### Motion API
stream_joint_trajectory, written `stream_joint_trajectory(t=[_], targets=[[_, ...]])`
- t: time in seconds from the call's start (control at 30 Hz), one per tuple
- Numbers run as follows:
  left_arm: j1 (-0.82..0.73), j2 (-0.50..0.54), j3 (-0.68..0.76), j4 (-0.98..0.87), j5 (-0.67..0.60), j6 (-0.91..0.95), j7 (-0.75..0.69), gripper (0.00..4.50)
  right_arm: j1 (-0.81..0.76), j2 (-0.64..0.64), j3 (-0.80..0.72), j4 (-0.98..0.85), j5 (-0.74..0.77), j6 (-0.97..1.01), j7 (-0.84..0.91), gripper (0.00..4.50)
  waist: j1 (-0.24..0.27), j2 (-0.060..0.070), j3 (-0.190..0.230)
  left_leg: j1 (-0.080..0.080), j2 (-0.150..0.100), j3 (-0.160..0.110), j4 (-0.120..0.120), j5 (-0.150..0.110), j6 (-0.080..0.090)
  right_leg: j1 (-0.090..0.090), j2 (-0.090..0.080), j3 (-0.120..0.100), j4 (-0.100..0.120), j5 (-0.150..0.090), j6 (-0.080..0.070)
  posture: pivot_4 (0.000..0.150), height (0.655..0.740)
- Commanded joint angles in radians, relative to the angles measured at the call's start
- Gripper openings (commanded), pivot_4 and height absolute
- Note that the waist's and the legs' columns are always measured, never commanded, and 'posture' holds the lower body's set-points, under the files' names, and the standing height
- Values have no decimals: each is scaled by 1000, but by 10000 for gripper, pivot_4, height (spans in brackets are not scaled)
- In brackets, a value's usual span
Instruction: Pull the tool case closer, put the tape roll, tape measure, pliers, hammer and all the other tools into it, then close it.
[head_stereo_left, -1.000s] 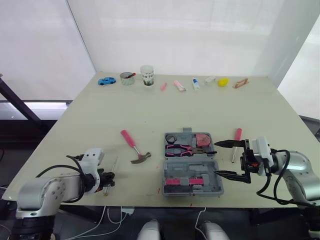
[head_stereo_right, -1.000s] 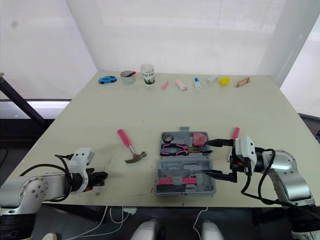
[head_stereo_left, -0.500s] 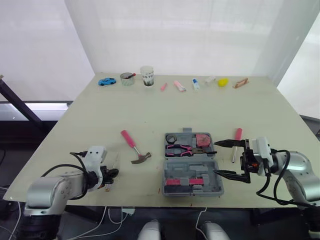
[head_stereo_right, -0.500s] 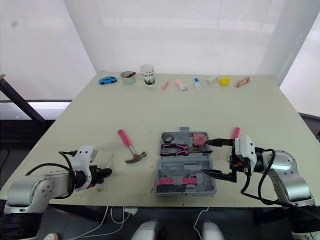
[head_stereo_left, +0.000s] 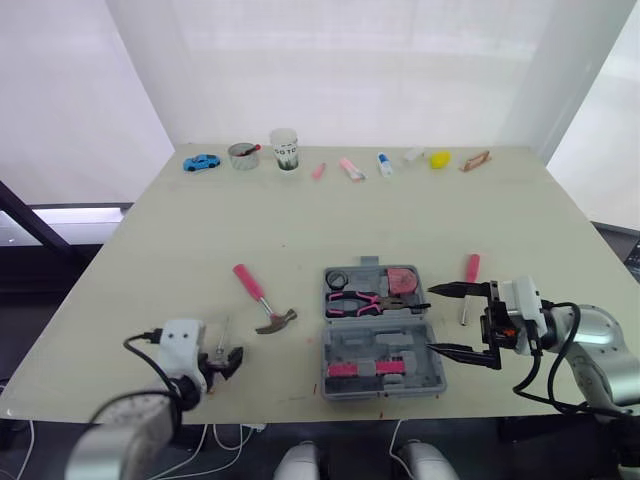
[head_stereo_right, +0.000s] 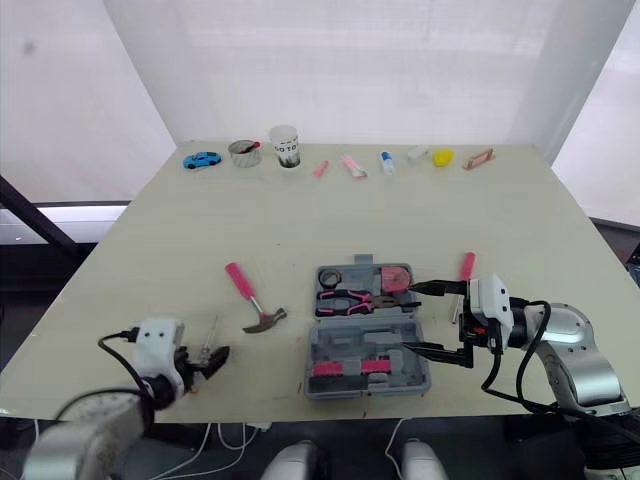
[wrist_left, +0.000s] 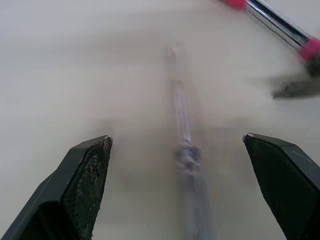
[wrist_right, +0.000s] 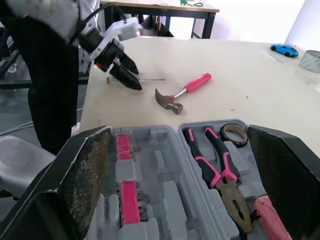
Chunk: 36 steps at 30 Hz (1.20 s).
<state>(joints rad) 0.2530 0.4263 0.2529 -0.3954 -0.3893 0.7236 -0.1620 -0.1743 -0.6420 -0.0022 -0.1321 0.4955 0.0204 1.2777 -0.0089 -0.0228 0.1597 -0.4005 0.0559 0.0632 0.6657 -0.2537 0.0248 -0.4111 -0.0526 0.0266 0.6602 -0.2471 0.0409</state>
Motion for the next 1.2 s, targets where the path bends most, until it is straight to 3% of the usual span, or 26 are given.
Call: stream_joint_trajectory(t=[0.03, 0.23, 0.5, 0.6, 0.77, 0.87, 1.2], targets=[[64, -61, -35, -42, 60, -120, 17, 44814, -3, -5, -17, -26, 10, -11, 0, 45000, 2, 0, 0, 0, 0, 0, 0, 0, 0, 0, 0, 0, 0, 0, 0, 1500, 7400], [94, -167, -42, -10, 130, -239, 70, 44814, 6, -7, -17, -37, 11, -7, -3, 45000, 1, 0, 0, 0, 0, -1, 1, 0, 0, 0, 0, -1, 1, 0, 0, 1500, 7400], [70, -197, -50, 32, 182, -285, 91, 44814, -5, -5, -16, -27, 9, -9, -2, 45000, 0, -1, 0, 0, -2, -1, 1, 0, 0, 0, 2, -1, 0, 0, 0, 1500, 7400], [66, -192, -52, 44, 199, -296, 85, 38204, -8, -3, -13, -27, 7, -9, -4, 45000, -1, -1, 0, 0, -2, -1, 1, 0, 0, 0, 3, -1, 1, 0, 0, 1500, 7400], [56, -195, -44, 63, 214, -307, 80, 12461, -5, 0, -11, -29, 6, -9, -7, 45000, -4, -1, 0, 0, -1, -1, 1, 0, 0, 0, 4, -1, 1, 0, 0, 1500, 7400], [56, -195, -41, 71, 216, -310, 74, 1094, -2, 1, -12, -31, 6, -10, -10, 45000, -3, -1, 0, 0, -1, -1, 1, 0, 0, 0, 4, -1, 1, 0, 0, 1500, 7400], [62, -193, -14, 69, 204, -340, 53, 917, -4, 3, -10, -32, 14, -8, -9, 45000, -4, -1, 0, 0, -1, -1, 1, 0, 0, 0, 4, -1, 1, 0, 0, 1500, 7400]])
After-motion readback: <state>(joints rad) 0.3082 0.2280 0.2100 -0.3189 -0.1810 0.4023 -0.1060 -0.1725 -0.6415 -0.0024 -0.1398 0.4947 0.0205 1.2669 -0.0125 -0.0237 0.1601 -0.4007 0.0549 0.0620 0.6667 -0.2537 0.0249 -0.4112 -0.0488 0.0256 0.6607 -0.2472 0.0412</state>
